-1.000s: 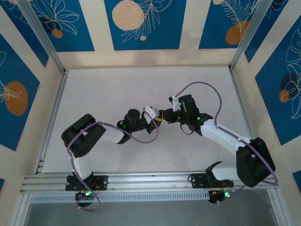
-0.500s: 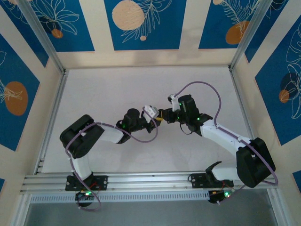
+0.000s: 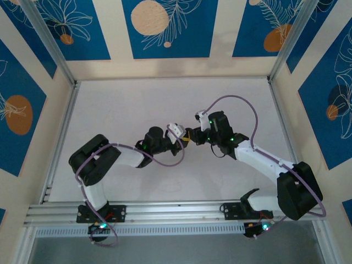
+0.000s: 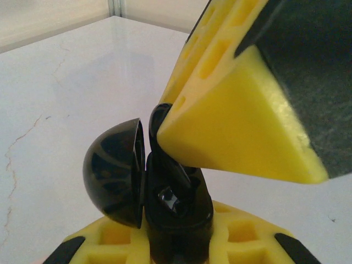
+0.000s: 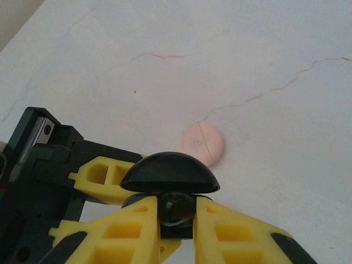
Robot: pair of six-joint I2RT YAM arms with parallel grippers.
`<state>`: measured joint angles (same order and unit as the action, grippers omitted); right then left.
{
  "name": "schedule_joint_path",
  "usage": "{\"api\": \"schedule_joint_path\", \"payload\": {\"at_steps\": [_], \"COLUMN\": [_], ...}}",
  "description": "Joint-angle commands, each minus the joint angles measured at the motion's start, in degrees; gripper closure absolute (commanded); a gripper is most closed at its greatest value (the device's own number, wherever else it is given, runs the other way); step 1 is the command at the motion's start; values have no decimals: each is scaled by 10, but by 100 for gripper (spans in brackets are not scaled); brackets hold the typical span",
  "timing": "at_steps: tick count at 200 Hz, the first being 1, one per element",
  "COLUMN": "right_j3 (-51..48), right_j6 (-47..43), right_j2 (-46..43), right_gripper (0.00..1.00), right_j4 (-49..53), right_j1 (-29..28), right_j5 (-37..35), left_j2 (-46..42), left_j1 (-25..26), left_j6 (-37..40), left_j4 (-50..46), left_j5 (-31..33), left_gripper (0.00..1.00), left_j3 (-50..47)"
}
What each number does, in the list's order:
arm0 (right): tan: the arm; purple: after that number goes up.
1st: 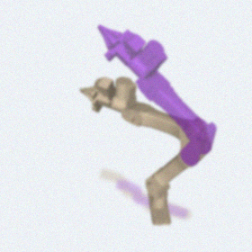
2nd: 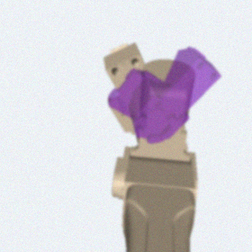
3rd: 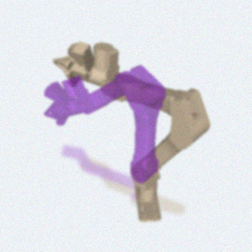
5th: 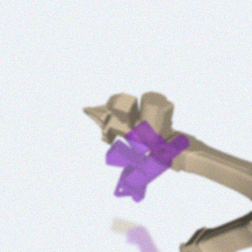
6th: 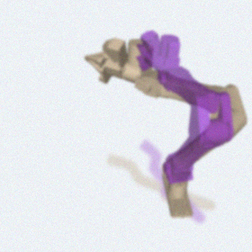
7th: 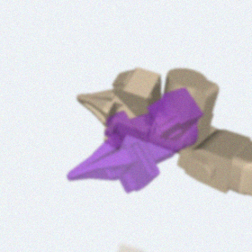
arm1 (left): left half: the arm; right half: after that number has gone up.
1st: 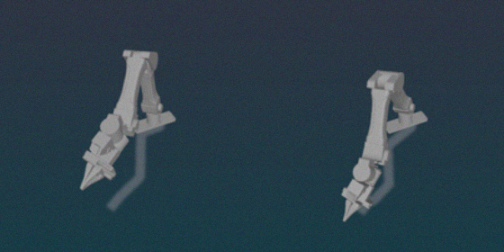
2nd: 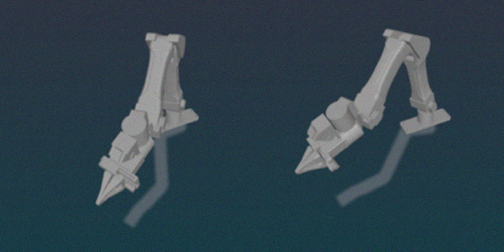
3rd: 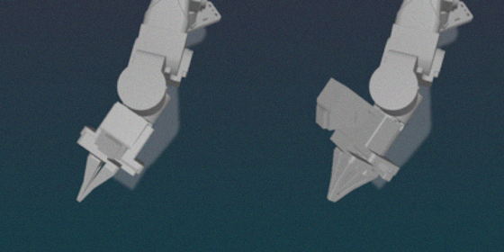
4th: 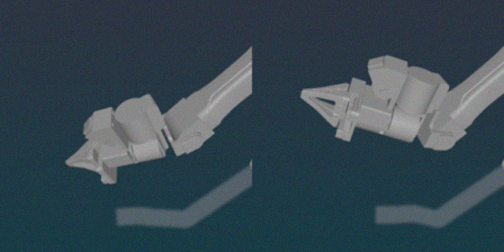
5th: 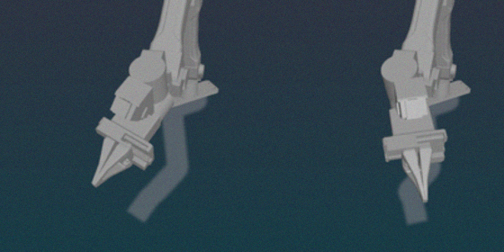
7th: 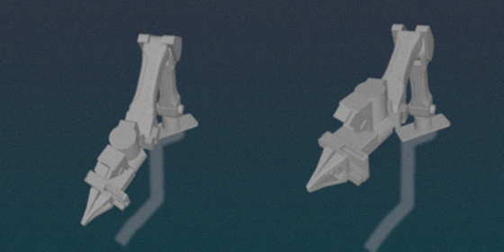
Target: Insert wireless bluetooth earbuds into charging case
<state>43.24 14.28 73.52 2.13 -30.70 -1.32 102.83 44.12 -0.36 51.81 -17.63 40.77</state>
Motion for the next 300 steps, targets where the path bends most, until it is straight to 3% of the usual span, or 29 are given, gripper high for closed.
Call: {"api": "schedule_joint_path", "payload": {"at_steps": [1, 120, 166, 206, 261, 300], "right_j3": [-8, -13, -17, -17, -15, -12], "right_j6": [-19, -40, -34, -26, -11, 1], "right_j2": [-7, -21, -30, -47, -94, -129], "right_gripper": [81, 80, 75, 66, 42, 37], "right_j4": [25, 62, 47, 30, 24, 25], "right_j1": [-12, -19, -19, -17, -8, 8], "right_j5": [22, -15, -4, 3, 16, 52], "left_j2": [-30, -41, -44, -43, -43, -42], "left_j1": [4, 3, 4, 3, 4, 4], "left_j6": [-3, 1, 2, 4, 5, 5], "left_j4": [50, 46, 44, 41, 39, 40], "left_j5": [-15, -14, -15, -14, -11, -12], "left_gripper": [81, 81, 81, 81, 81, 81], "left_j3": [11, 7, 8, 7, 5, 5]}}
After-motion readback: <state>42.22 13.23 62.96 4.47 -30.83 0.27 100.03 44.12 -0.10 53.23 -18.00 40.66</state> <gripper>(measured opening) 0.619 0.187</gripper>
